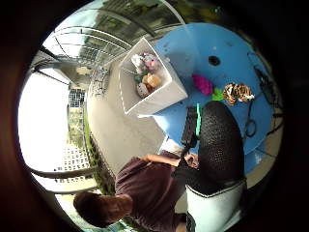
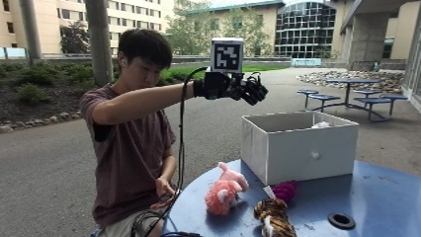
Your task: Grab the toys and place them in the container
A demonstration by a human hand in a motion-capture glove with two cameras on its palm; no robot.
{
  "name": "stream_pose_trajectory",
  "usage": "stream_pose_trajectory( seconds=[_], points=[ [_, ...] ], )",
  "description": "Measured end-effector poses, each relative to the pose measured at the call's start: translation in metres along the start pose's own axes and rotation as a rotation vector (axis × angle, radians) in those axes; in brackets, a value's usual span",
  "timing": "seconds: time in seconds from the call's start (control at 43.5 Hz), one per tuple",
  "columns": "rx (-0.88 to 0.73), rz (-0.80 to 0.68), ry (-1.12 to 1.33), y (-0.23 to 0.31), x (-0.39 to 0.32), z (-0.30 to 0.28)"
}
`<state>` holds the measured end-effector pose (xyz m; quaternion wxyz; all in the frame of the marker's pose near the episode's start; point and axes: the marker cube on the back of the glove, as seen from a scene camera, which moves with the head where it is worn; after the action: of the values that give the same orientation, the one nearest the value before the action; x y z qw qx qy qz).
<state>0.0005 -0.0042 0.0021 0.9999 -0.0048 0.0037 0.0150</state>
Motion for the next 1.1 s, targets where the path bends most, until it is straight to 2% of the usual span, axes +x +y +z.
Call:
stream_pose_trajectory(
  seconds=[0.115, 0.299, 0.506, 0.667, 0.944, 1.036, 1.105],
  points=[
    [-0.028, 0.037, 0.047, -0.011, 0.004, 0.006],
    [-0.057, -0.004, 0.059, -0.034, 0.018, 0.011],
    [-0.101, 0.098, 0.139, -0.074, 0.054, 0.029],
    [-0.236, 0.114, 0.224, -0.105, 0.102, 0.086],
    [-0.514, 0.100, 0.089, -0.125, 0.173, 0.213],
    [-0.508, 0.078, 0.068, -0.125, 0.181, 0.247],
    [-0.431, 0.077, 0.084, -0.127, 0.182, 0.265]
  ],
)
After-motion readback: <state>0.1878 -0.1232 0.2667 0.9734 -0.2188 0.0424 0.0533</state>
